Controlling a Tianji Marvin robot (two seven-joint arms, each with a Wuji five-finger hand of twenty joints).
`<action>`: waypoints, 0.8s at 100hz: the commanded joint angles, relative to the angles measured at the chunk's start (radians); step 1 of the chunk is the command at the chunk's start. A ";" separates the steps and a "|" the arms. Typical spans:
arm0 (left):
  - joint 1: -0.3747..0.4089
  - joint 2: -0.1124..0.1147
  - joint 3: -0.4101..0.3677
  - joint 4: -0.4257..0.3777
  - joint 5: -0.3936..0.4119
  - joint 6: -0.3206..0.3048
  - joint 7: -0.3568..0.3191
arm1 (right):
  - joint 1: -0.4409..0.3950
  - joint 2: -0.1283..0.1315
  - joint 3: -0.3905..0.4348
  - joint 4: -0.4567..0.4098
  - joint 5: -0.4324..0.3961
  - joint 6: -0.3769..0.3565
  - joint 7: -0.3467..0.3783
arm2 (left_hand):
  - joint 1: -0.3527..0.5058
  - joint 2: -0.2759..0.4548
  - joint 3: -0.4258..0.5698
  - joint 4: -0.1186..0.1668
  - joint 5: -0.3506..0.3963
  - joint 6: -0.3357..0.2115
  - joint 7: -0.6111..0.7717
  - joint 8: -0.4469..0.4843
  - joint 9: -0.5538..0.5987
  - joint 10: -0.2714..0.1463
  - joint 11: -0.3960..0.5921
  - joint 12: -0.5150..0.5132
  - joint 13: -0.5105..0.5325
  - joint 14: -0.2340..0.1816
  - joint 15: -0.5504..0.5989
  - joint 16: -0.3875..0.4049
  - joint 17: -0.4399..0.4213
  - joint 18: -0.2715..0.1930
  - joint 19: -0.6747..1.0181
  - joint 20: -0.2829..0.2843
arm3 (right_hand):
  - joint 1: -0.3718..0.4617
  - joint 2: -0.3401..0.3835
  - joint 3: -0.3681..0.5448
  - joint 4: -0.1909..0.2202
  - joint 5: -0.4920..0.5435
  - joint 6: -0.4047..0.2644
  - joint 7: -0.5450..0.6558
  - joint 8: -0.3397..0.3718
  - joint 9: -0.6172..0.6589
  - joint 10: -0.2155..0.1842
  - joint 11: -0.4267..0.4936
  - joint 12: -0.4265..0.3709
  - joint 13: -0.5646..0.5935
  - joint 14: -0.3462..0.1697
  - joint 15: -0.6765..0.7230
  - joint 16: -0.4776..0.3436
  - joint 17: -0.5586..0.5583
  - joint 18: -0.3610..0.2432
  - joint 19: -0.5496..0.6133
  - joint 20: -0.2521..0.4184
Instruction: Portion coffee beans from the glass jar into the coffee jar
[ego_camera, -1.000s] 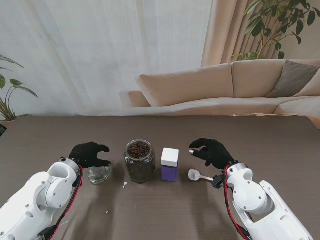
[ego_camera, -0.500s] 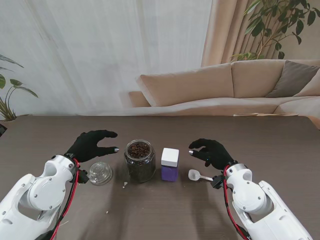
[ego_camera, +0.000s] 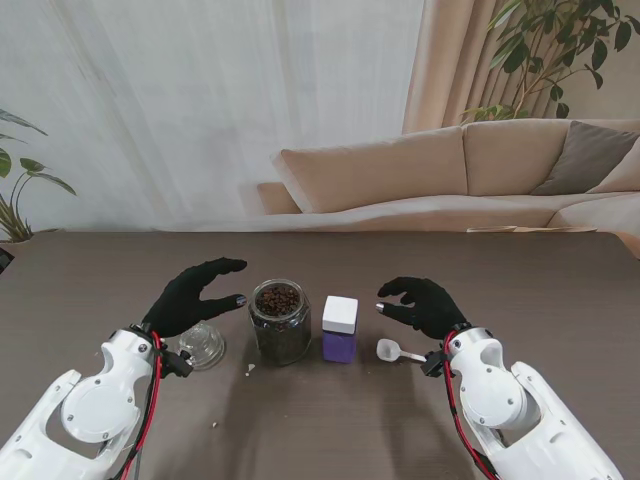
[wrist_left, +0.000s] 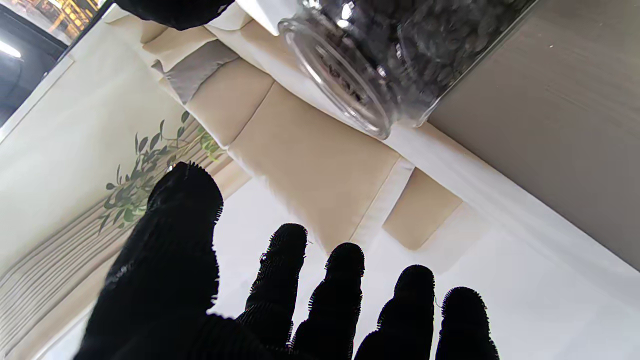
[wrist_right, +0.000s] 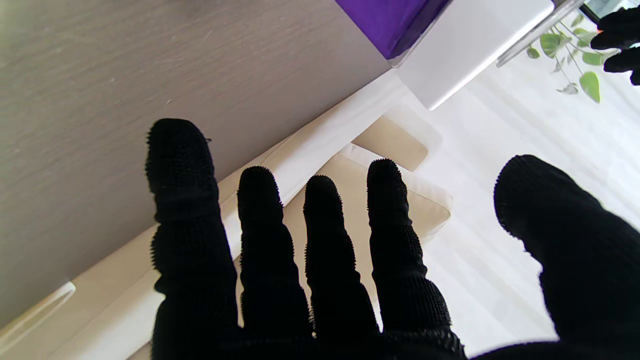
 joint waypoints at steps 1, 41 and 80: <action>0.001 -0.017 0.012 0.029 0.001 0.001 -0.019 | 0.001 -0.001 -0.008 -0.003 -0.003 -0.006 -0.001 | 0.018 -0.002 -0.003 0.040 -0.023 -0.011 -0.014 -0.008 -0.034 -0.026 -0.015 -0.015 -0.032 -0.018 -0.014 -0.013 -0.024 -0.039 -0.032 -0.012 | -0.009 -0.006 0.011 0.020 -0.007 -0.020 -0.004 0.006 -0.004 0.014 -0.004 0.004 -0.012 -0.008 -0.008 0.004 -0.563 0.014 0.011 0.012; -0.013 -0.024 0.028 0.053 -0.057 0.003 -0.017 | 0.067 0.021 -0.079 -0.053 -0.175 0.059 0.038 | 0.012 -0.002 0.006 0.038 -0.023 -0.013 -0.011 -0.012 -0.040 -0.025 -0.014 -0.018 -0.041 -0.012 -0.013 -0.015 -0.040 -0.038 -0.037 -0.007 | 0.000 -0.096 -0.129 0.007 -0.156 -0.189 -0.046 0.009 -0.146 -0.028 -0.009 0.003 -0.115 -0.022 -0.038 -0.001 -0.614 0.015 -0.035 0.023; 0.019 -0.026 0.011 0.020 -0.062 0.012 -0.007 | 0.211 0.051 -0.225 -0.082 -0.293 0.119 0.196 | 0.011 0.005 0.008 0.037 -0.031 -0.009 -0.013 -0.015 -0.042 -0.018 -0.014 -0.018 -0.044 -0.002 -0.011 -0.011 -0.048 -0.028 -0.032 0.007 | -0.083 -0.102 -0.208 0.059 -0.302 -0.234 -0.122 0.039 -0.287 -0.060 0.000 0.016 -0.190 -0.038 -0.064 -0.006 -0.635 0.006 -0.090 0.068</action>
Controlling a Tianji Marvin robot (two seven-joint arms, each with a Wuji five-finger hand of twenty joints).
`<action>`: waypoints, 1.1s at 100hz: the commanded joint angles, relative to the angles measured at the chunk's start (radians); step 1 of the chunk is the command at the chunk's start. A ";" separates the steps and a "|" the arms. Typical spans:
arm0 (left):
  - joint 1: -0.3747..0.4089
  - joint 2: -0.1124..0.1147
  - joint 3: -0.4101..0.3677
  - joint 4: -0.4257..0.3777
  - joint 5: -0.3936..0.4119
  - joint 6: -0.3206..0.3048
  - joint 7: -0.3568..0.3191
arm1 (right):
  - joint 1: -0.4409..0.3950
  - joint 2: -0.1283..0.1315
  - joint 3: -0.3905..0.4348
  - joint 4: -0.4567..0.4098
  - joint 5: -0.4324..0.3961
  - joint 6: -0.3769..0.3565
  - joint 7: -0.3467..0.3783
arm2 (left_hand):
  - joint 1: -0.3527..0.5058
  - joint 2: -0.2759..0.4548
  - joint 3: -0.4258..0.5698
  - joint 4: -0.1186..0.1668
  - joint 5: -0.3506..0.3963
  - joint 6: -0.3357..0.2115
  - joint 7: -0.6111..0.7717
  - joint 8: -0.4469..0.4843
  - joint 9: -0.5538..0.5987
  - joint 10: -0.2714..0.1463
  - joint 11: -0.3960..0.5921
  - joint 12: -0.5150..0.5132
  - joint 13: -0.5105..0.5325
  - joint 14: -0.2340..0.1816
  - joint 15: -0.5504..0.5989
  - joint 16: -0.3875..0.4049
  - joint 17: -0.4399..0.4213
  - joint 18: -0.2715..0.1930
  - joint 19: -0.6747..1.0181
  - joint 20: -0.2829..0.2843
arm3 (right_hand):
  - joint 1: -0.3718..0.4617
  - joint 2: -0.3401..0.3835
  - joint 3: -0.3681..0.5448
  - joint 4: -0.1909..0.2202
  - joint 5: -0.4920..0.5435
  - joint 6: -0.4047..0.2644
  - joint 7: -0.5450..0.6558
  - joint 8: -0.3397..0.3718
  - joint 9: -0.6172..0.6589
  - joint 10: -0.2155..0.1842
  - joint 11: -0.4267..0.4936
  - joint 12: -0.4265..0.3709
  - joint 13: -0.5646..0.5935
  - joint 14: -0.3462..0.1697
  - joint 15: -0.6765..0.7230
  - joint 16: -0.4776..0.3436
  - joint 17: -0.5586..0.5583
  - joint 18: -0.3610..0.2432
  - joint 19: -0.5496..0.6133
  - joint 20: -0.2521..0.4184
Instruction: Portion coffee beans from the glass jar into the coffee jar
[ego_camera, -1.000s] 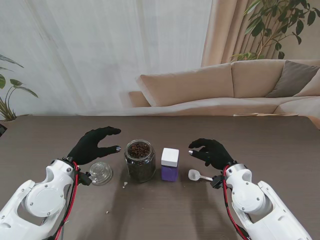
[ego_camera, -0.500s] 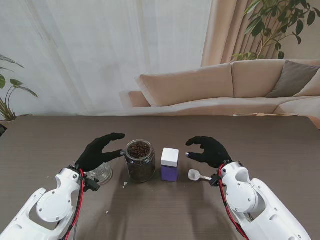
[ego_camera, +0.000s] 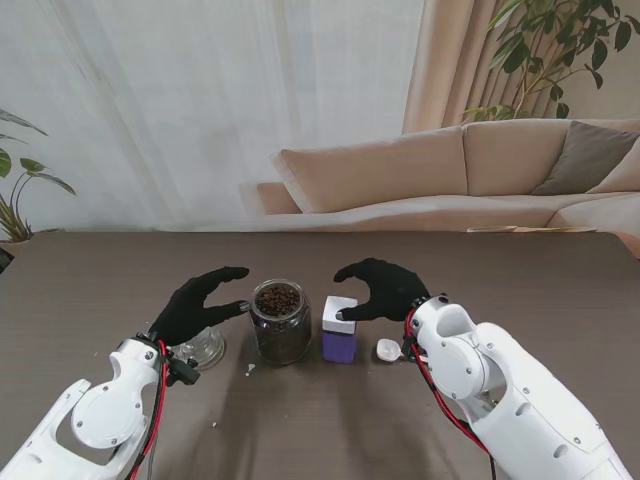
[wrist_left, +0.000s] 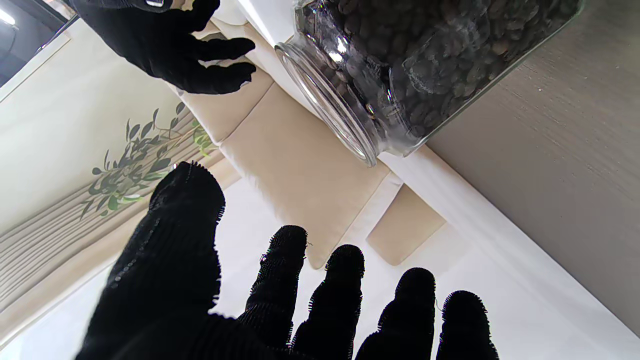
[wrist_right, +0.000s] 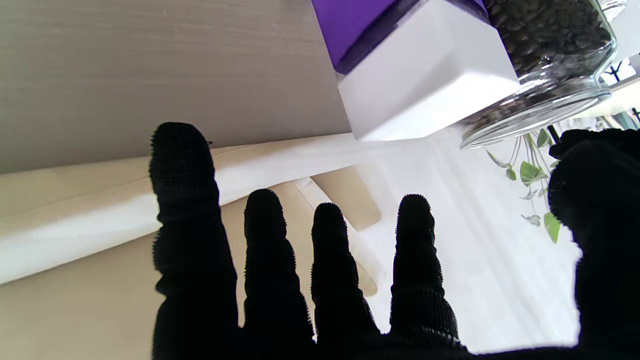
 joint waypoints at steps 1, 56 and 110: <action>0.013 -0.005 -0.005 -0.012 -0.001 0.000 -0.010 | 0.027 -0.004 -0.024 -0.016 -0.011 0.011 0.031 | 0.003 0.006 0.008 0.037 -0.019 -0.009 -0.012 -0.008 -0.034 -0.017 -0.009 -0.008 -0.028 -0.002 -0.009 -0.003 -0.030 -0.027 -0.028 0.008 | -0.049 -0.051 0.015 0.028 -0.043 -0.030 -0.019 0.013 -0.053 -0.022 -0.012 0.010 -0.048 -0.013 -0.016 -0.004 -0.611 0.008 -0.021 0.039; 0.047 -0.006 -0.023 -0.042 0.008 0.000 -0.001 | 0.127 0.018 -0.141 0.046 -0.096 0.011 0.136 | 0.005 0.013 0.000 0.038 -0.014 -0.011 -0.009 -0.007 -0.034 -0.021 -0.009 -0.008 -0.034 -0.001 -0.011 -0.003 -0.037 -0.027 -0.030 0.019 | -0.102 -0.036 0.044 0.036 -0.129 -0.007 -0.086 0.037 -0.157 -0.020 0.007 0.021 -0.071 0.007 -0.020 -0.004 -0.610 0.023 -0.037 0.053; 0.043 -0.003 -0.019 -0.036 0.011 0.009 -0.015 | 0.186 0.019 -0.253 0.105 -0.144 0.036 0.130 | 0.012 0.022 -0.006 0.039 -0.005 -0.007 -0.006 -0.007 -0.025 -0.016 -0.008 -0.007 -0.032 0.006 -0.010 -0.003 -0.040 -0.023 -0.034 0.021 | 0.009 -0.100 0.058 0.057 -0.089 -0.005 0.057 0.216 -0.154 -0.011 0.169 0.098 0.056 0.030 0.124 0.058 -0.477 -0.005 0.200 0.101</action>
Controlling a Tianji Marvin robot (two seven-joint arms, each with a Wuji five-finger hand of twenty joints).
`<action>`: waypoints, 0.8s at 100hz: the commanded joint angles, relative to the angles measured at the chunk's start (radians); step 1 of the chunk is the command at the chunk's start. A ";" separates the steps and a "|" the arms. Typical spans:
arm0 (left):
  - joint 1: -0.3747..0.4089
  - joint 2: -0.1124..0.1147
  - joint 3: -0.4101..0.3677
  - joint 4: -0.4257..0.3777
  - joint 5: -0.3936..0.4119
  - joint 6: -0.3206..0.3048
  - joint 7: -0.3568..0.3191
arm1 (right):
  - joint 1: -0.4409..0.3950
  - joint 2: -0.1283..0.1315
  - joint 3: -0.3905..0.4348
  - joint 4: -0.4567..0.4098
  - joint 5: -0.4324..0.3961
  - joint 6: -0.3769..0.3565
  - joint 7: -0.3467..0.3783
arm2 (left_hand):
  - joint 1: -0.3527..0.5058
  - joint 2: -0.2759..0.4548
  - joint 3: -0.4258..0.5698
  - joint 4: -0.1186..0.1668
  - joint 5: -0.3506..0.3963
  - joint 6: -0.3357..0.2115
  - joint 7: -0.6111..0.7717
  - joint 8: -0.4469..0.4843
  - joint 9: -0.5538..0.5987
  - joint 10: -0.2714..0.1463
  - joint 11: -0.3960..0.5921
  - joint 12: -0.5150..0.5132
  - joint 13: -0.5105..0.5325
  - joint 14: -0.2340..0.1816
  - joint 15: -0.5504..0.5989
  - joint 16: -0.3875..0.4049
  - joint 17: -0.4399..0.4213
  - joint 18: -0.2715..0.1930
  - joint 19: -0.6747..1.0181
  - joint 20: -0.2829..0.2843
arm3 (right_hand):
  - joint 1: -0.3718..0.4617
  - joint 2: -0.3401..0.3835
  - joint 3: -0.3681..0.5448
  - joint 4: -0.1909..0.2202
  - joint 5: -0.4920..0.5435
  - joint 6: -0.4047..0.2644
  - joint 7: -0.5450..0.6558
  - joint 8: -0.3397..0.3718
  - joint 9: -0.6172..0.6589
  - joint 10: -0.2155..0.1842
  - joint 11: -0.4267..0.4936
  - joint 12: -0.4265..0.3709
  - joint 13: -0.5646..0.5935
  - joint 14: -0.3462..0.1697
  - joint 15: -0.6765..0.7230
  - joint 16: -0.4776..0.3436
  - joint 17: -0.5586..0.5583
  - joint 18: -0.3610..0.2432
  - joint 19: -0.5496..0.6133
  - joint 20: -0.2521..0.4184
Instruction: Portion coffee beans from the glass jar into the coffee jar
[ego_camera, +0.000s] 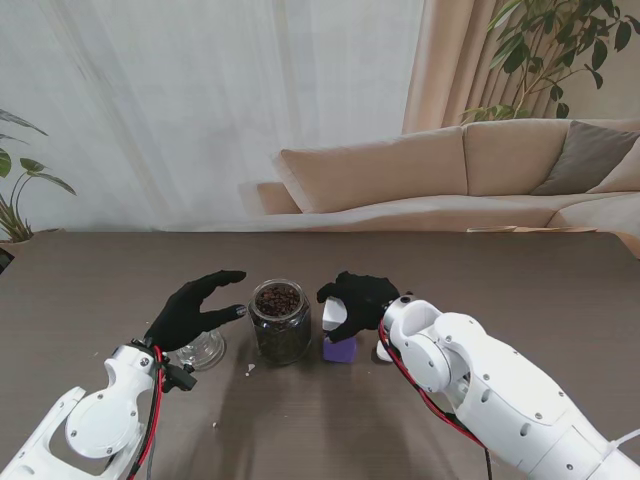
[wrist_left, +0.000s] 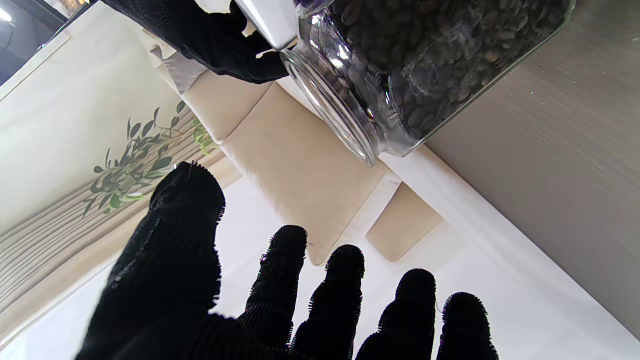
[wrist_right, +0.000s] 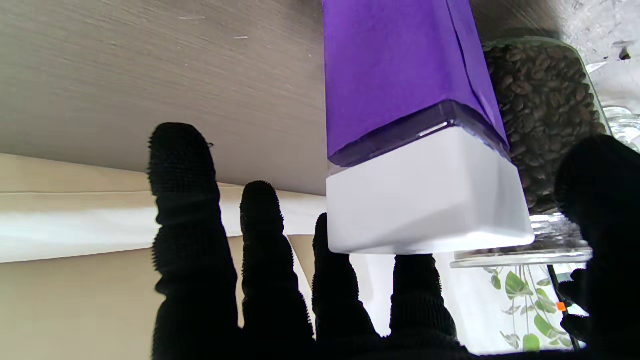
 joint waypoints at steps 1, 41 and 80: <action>0.001 -0.002 0.002 0.000 0.004 0.006 -0.019 | 0.006 -0.001 -0.012 0.005 -0.003 -0.002 0.025 | 0.012 0.023 -0.007 0.039 -0.005 -0.007 -0.006 -0.006 -0.024 -0.016 -0.007 -0.007 -0.025 0.005 -0.010 -0.003 -0.027 -0.023 -0.033 0.008 | 0.032 -0.052 0.028 0.028 0.019 -0.022 0.044 0.036 -0.024 -0.006 0.031 0.031 0.041 0.007 0.058 0.032 -0.470 -0.010 0.109 0.052; -0.001 0.000 0.008 -0.001 0.007 0.023 -0.030 | 0.045 -0.001 -0.075 0.041 0.017 -0.015 0.039 | 0.014 0.031 -0.013 0.040 0.000 -0.003 -0.004 -0.005 -0.022 -0.008 -0.008 -0.006 -0.024 0.013 -0.010 -0.003 -0.028 -0.013 -0.032 0.012 | 0.215 -0.271 0.476 -0.073 0.308 -0.028 0.402 0.081 0.384 -0.043 0.221 0.184 0.445 -0.120 0.485 0.187 -0.118 -0.085 0.533 0.047; -0.020 -0.001 0.025 0.012 0.006 0.017 -0.026 | 0.034 -0.030 -0.057 0.066 0.040 -0.014 -0.097 | 0.018 0.037 -0.022 0.040 0.002 -0.001 -0.005 -0.005 -0.022 -0.003 -0.010 -0.006 -0.027 0.008 -0.011 -0.004 -0.028 -0.012 -0.032 0.014 | 0.474 -0.360 0.612 -0.246 0.584 0.033 0.818 -0.197 0.722 -0.034 0.334 0.389 0.703 -0.291 0.819 0.332 0.205 -0.186 0.604 0.013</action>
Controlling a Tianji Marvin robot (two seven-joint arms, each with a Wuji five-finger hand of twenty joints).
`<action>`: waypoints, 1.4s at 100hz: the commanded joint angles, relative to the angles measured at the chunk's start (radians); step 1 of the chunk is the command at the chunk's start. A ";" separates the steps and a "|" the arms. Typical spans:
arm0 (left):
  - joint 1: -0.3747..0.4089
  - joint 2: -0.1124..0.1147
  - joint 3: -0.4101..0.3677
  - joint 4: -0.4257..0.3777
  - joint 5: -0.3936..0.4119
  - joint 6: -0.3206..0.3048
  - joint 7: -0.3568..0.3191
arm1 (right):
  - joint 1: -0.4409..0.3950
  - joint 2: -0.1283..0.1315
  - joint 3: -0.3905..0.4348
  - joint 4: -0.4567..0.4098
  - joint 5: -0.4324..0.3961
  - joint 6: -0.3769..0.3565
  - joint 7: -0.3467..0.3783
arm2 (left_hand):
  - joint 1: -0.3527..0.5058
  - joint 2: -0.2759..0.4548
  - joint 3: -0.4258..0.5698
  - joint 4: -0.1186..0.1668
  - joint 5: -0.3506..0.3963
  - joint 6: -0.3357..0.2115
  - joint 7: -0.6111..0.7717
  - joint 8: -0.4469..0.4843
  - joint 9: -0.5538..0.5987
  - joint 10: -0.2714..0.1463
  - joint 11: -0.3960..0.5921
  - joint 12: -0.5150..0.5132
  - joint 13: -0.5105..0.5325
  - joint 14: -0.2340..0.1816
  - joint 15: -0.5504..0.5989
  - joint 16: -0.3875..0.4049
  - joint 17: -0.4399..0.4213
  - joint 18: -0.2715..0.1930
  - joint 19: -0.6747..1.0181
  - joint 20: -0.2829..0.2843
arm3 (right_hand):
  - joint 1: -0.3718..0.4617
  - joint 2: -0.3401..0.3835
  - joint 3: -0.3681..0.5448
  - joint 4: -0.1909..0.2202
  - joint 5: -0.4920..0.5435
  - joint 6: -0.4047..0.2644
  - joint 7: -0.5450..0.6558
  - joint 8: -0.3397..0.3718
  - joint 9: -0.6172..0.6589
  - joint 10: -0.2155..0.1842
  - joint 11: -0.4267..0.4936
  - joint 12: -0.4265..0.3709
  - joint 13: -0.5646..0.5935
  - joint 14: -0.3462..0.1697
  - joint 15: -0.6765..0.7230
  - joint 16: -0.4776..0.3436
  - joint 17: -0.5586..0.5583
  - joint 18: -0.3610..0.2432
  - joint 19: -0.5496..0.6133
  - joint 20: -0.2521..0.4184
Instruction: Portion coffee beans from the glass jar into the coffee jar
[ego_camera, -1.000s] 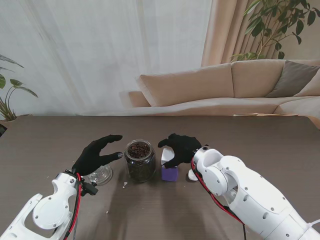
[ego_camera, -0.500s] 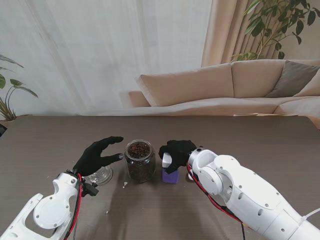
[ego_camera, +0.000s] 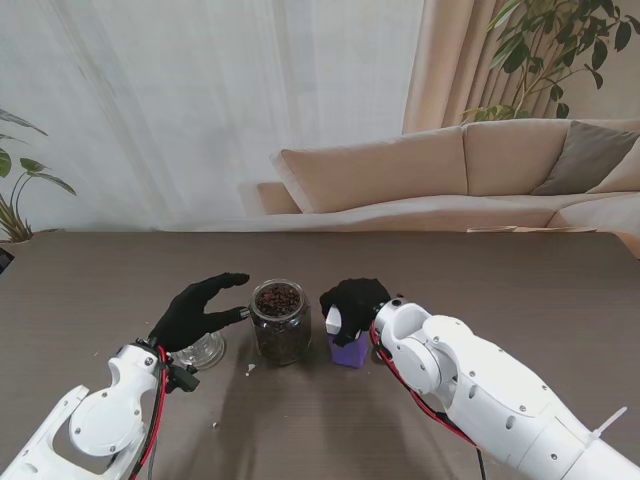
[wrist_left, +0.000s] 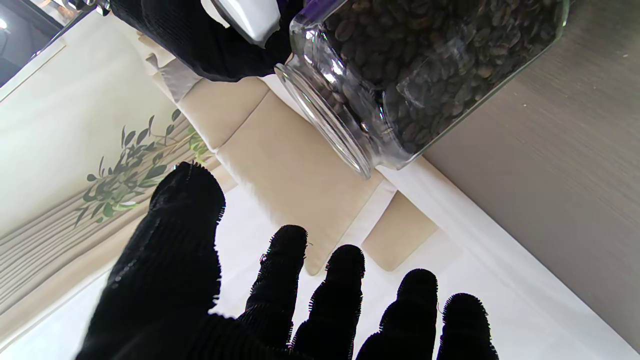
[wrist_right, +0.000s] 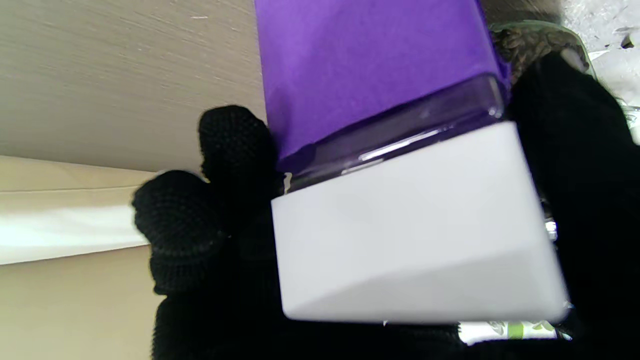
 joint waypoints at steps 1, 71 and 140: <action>-0.012 -0.003 0.012 0.009 0.002 -0.004 -0.013 | -0.013 -0.005 0.016 -0.028 0.003 0.015 0.013 | 0.019 0.037 -0.022 0.041 -0.001 0.000 -0.005 -0.005 -0.021 -0.005 -0.010 -0.006 -0.029 -0.005 -0.012 -0.004 -0.026 -0.012 -0.023 0.014 | 0.304 0.039 0.267 0.081 0.150 0.044 0.365 0.021 0.119 -0.078 0.124 0.091 0.109 -0.282 0.213 0.056 0.134 -0.148 -0.025 -0.019; -0.165 0.022 0.104 0.043 0.106 -0.051 -0.084 | -0.053 -0.044 0.192 -0.356 0.134 0.256 -0.013 | -0.149 -0.149 0.211 0.011 -0.265 0.019 -0.130 -0.124 -0.277 -0.062 -0.065 -0.083 -0.230 -0.221 -0.066 -0.088 -0.044 -0.250 -0.158 -0.245 | 0.311 0.054 0.293 0.087 0.125 0.083 0.430 -0.022 0.117 -0.056 0.124 0.109 0.107 -0.287 0.223 0.059 0.152 -0.141 -0.065 0.004; -0.295 0.001 0.191 0.099 0.053 -0.077 -0.042 | -0.118 -0.118 0.109 -0.370 0.263 0.187 -0.266 | -0.158 -0.179 0.295 -0.014 -0.289 0.070 -0.060 -0.090 -0.241 -0.025 -0.038 -0.065 -0.152 -0.180 -0.035 -0.069 -0.038 -0.272 -0.095 -0.227 | 0.317 0.044 0.307 0.085 0.131 0.082 0.439 -0.030 0.135 -0.048 0.099 0.128 0.106 -0.284 0.239 0.076 0.160 -0.128 -0.061 0.019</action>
